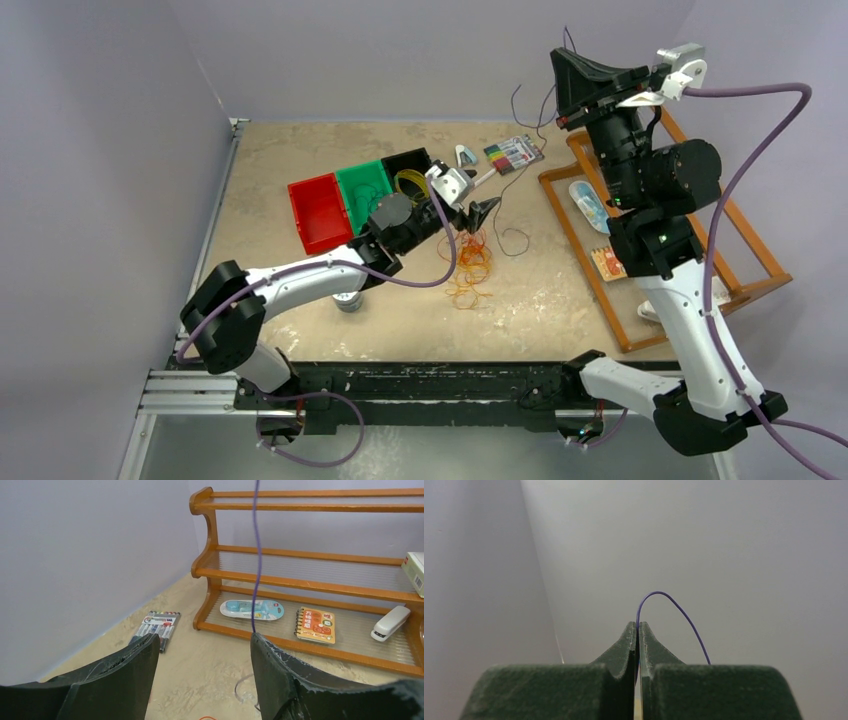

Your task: Untangle the cables

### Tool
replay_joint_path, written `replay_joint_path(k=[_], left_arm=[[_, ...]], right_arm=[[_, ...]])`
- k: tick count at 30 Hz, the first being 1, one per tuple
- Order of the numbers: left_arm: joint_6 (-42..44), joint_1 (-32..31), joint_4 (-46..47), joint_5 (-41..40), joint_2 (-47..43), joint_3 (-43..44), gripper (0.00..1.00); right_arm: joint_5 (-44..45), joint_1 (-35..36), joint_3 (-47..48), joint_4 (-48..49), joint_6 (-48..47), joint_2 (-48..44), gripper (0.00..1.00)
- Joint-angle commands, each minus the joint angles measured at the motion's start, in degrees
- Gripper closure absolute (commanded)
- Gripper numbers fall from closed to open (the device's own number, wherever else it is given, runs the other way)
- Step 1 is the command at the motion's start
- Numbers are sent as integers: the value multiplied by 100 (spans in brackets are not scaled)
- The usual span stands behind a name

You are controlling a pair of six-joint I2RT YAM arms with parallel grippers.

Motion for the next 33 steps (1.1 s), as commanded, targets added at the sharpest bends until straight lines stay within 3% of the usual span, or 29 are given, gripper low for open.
replay_joint_path(k=[1,18,22,27,31,33], left_arm=[[15,-20,247,192,107,354,35],[-469,-22,459,738,43,189,38],[-500,-20,460,652,88,221,43],[-566,-22,446,580,191,332,60],[-601,-16,450,537,198,386,92],[-606,-17,435,448,130,351,100]], right_arm=[[-117,-12,7,248,123,-82,100],[-151,-16,-88,266,171,-79,100],[-186,-13,-88,266,195,-84,100],[-187,-14,-111,274,202,-128,100],[-178,-16,-160,274,200,-157,100],[-185,-12,-213,258,214,-172,100]])
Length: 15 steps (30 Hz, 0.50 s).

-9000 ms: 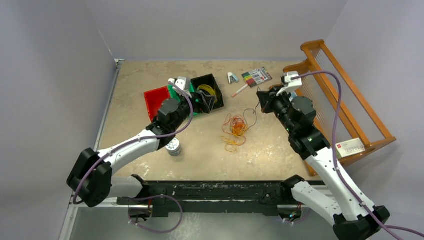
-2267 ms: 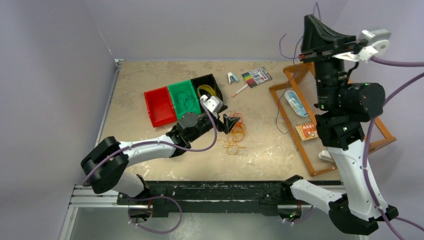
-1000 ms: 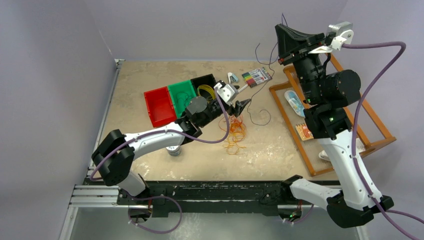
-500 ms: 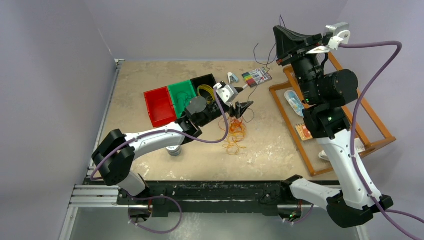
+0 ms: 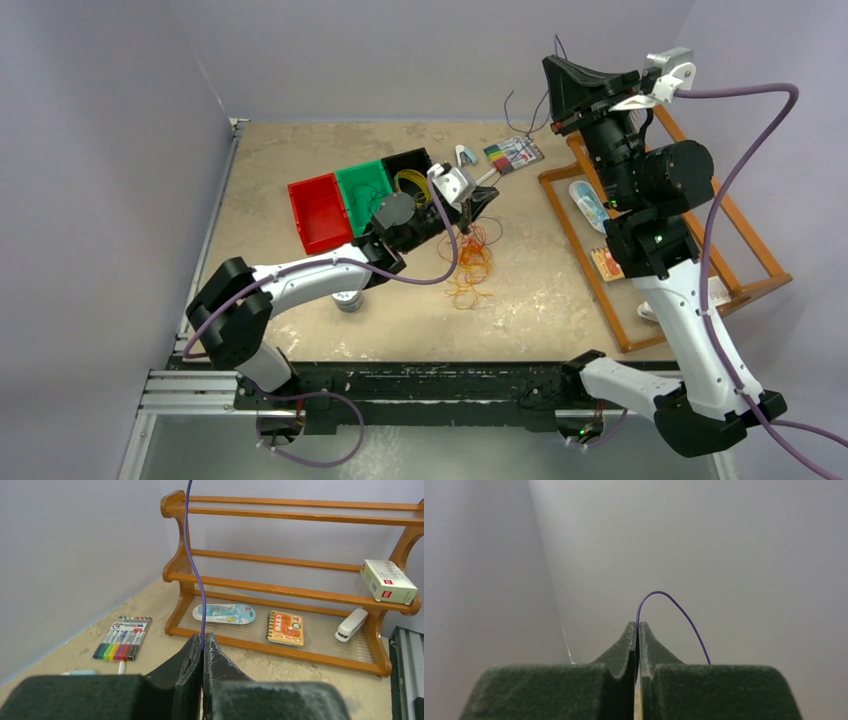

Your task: Untangle the cables

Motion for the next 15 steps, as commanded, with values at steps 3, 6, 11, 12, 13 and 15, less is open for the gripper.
replay_joint_path(k=[3,6,11,12,13,15], left_arm=[[-86,-23,113,-412,-281,183,100],[-136,-15,-391,-738,-550,239,100],[-276,2,-1173,-1190,-1066,242,100],[-292,7,-1322,-1256,-1166,265,100],[-303,17,-1527,-1323,-1251,304,100],[-314,50,-1945,-1469,-1394,459,100]], right_arm=[[-95,-14,-168,195,145,-172,100],[-113,-12,-331,127,217,-232,100],[-204,-13,-635,-101,316,-385,100],[-269,-16,-724,-150,318,-412,100],[-347,-18,-774,-194,325,-437,100],[-515,-18,-937,-259,327,-474,100]])
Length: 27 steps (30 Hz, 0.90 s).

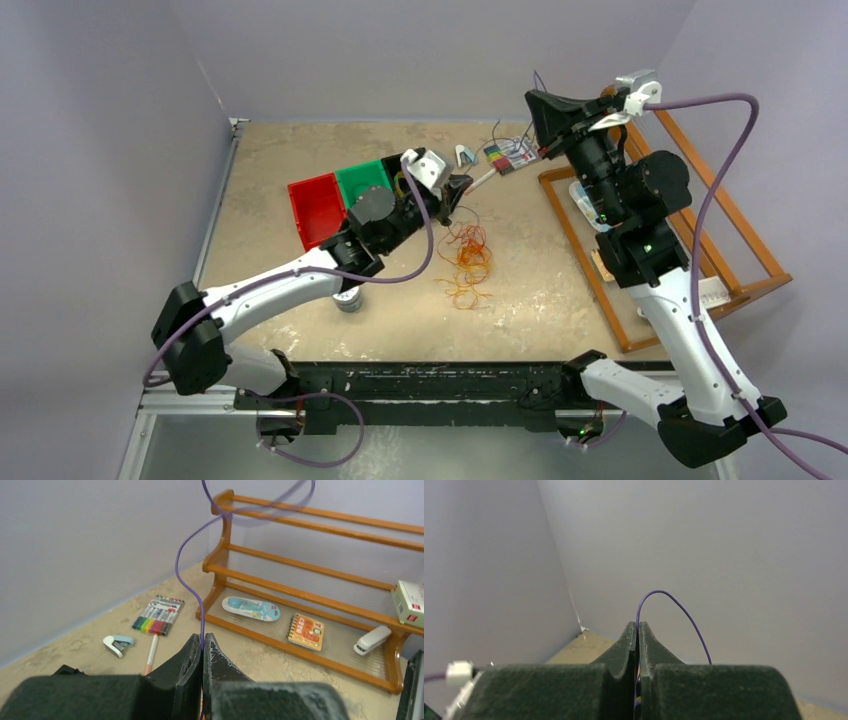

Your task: Untangle the cables

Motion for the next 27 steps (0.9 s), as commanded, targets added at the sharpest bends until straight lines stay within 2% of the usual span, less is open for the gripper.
replay_joint_path(k=[1,6,15,27], left_arm=[[-158,63,-920,-564,-508,528,100],[-319,290,-1904,-809,-647,1071,100],[-686,1129,-2581,-864,-814,1357,100],[-589,1804,-3313,-1574,-541,1850,100]], right_arm=[[-475,-13,-235,-62,95,-169,100],[-1066,-16,-573,-225,-348,-187,100],[-1973,-12,-1284,230,-371,-54,100],[-2719,17,-834,1046,-285,1542,100]])
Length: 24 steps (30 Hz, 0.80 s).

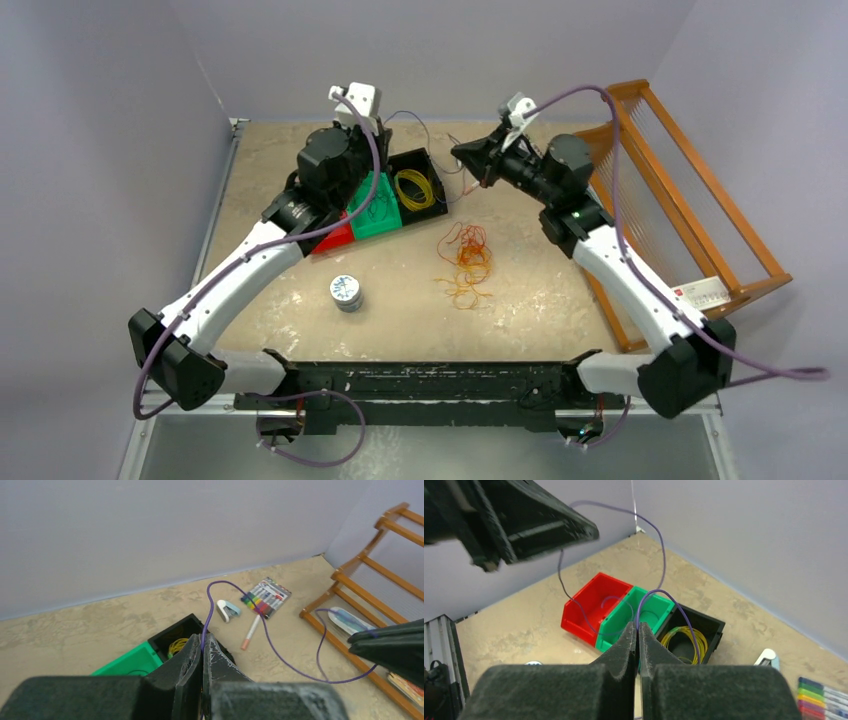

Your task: Untangle the cables

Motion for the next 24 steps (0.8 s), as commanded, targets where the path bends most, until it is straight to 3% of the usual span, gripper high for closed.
replay_joint_path(k=[1,8,24], left_arm=[[-114,400,-134,-354,97,307,100],[-568,1081,97,108,365,177,100],[-1077,1593,783,470,1090,-289,100]], right_arm=[[-387,31,479,530,6,532,100],[-484,199,900,631,-73,1406,100],[-480,316,1147,713,-130,2059,100]])
